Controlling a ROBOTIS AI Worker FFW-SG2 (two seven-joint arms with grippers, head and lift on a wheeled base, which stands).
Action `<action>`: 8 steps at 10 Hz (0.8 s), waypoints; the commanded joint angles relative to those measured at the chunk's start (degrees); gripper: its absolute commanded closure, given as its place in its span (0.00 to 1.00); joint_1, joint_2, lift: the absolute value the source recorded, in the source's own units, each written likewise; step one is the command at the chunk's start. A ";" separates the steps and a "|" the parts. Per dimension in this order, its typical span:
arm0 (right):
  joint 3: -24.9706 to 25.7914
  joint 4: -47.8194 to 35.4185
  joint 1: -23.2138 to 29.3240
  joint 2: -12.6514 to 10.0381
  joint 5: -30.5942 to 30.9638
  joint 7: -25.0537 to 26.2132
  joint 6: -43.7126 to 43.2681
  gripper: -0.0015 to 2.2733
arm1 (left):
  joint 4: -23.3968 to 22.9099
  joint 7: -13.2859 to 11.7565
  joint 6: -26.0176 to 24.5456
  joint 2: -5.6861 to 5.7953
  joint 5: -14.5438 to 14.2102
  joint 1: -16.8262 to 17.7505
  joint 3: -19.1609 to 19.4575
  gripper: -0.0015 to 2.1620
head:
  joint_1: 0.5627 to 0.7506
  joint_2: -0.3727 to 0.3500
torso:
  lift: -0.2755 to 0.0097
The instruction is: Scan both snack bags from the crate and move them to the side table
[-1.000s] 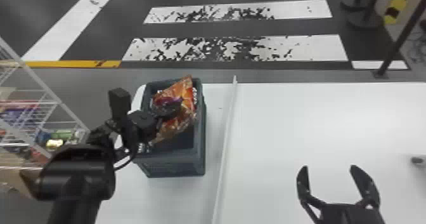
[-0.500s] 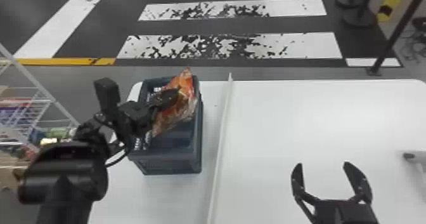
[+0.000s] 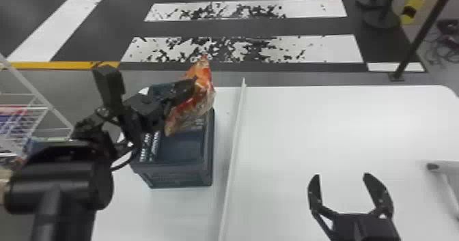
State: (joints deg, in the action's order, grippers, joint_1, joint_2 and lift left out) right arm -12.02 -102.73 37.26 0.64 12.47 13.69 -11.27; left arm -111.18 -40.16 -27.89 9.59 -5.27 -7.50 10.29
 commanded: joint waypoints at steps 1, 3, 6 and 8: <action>-0.11 -0.19 0.10 -0.11 0.27 0.02 -0.02 0.03 | -1.05 0.52 -0.55 -2.82 0.17 1.26 -2.64 0.99 | 0.70 0.66 | 0.86; -0.02 -0.80 0.62 -0.20 0.71 1.33 0.86 0.03 | -0.70 2.19 -1.25 -7.22 1.49 3.37 -7.83 0.99 | 0.70 0.58 | 0.86; 0.86 -2.03 1.06 -0.20 0.98 5.73 2.44 0.03 | 2.99 4.47 -1.07 -9.74 4.48 5.47 -17.85 0.99 | 0.70 0.37 | 0.86; 1.65 -3.18 1.24 -0.11 0.98 11.35 3.85 0.03 | 7.65 7.46 0.68 -9.74 5.45 6.35 -24.61 0.99 | 0.70 0.25 | 0.86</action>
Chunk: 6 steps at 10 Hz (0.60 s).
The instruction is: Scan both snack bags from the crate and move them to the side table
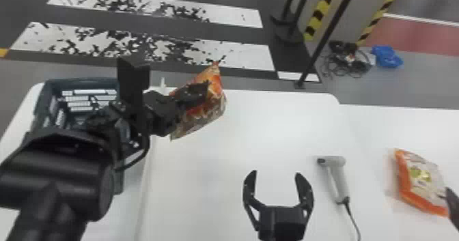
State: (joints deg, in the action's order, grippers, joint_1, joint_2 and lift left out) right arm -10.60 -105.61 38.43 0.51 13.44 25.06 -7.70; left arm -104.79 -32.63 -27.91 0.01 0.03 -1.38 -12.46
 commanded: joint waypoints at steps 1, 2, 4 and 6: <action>0.76 -0.91 0.24 0.02 0.00 2.10 0.28 0.03 | 3.45 1.26 1.75 -0.16 0.32 0.50 -4.68 0.99 | 0.70 0.17 | 0.86; 1.02 -1.26 0.33 0.02 -0.08 3.51 0.10 0.03 | 5.21 2.31 3.16 -0.16 0.59 0.59 -7.41 0.99 | 0.70 0.09 | 0.86; 1.11 -1.61 0.41 0.19 -0.52 4.21 -0.25 0.03 | 8.46 3.28 4.74 -0.16 2.26 0.50 -11.19 0.99 | 0.70 0.03 | 0.86; 1.20 -1.79 0.41 0.37 -0.79 4.91 -0.25 0.03 | 11.80 3.72 6.15 -0.16 4.45 -0.55 -12.77 0.99 | 0.70 0.03 | 0.86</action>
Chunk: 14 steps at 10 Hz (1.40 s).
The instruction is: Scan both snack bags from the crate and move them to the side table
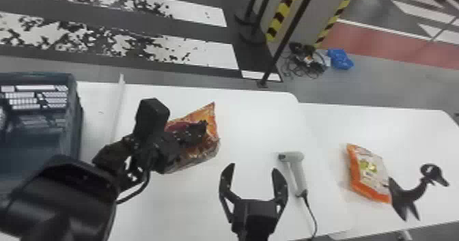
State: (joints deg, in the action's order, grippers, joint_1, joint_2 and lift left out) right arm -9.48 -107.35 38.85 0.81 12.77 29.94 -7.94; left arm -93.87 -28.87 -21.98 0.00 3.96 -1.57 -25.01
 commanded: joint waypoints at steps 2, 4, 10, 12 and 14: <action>0.07 -0.41 0.00 0.16 -0.29 0.47 -0.01 0.03 | 2.56 -0.04 0.92 -0.15 0.96 -1.86 -0.66 0.99 | 0.70 0.03 | 0.86; -0.02 -0.85 0.18 0.16 -0.29 0.56 0.17 0.03 | 2.29 2.42 2.33 -0.15 0.08 -4.23 -0.75 0.28 | 0.70 0.03 | 0.86; -0.10 -2.69 0.88 0.42 -0.55 0.03 1.93 0.02 | -13.70 6.99 2.15 1.49 -1.85 -12.40 6.73 0.02 | 0.70 0.03 | 0.86; -0.63 -3.13 0.09 0.78 -0.73 -1.46 6.15 0.02 | -18.10 8.04 2.85 3.34 -4.84 -16.62 13.76 0.01 | 0.70 0.03 | 0.86; -0.98 -4.36 -0.53 0.86 -0.90 -5.50 8.78 0.02 | -20.03 8.22 11.64 4.39 -6.16 -20.75 20.17 0.01 | 0.70 0.19 | 0.86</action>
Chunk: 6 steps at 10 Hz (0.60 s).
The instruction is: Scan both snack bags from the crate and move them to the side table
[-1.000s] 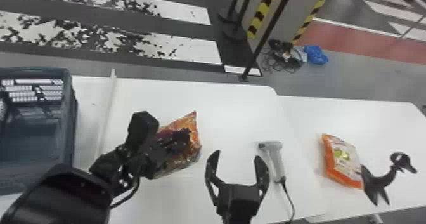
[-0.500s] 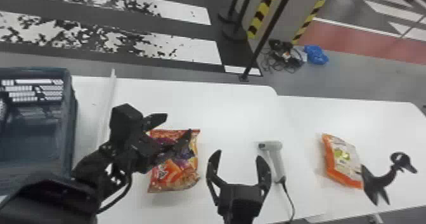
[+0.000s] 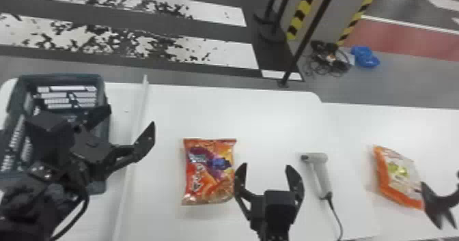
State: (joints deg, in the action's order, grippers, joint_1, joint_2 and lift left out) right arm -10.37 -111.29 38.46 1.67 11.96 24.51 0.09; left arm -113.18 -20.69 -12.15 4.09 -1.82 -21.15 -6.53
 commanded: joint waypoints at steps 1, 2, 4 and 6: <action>0.00 -1.74 -0.50 0.18 -0.71 -2.36 3.03 0.02 | -1.69 0.12 6.56 0.92 -0.46 -3.37 4.15 0.02 | 0.70 0.28 | 0.86; 0.53 -2.61 -1.11 0.35 -1.50 -5.70 5.84 0.02 | -1.95 0.82 11.48 1.19 -0.55 -5.39 6.17 0.02 | 0.70 0.32 | 0.86; 2.02 -4.64 -2.61 0.35 -5.28 -12.12 14.81 0.02 | -1.25 3.63 20.62 1.63 -1.17 -9.79 8.99 0.02 | 0.70 0.45 | 0.86; 4.31 -8.59 -4.01 0.27 -9.59 -18.36 27.99 0.02 | -0.64 5.13 24.67 1.89 -2.84 -12.34 10.22 0.02 | 0.70 0.51 | 0.86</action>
State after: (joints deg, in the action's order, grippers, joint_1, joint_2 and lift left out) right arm -6.60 -118.92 34.90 1.96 3.30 6.16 24.48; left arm -114.06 -15.38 11.38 5.91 -4.11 -32.80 3.37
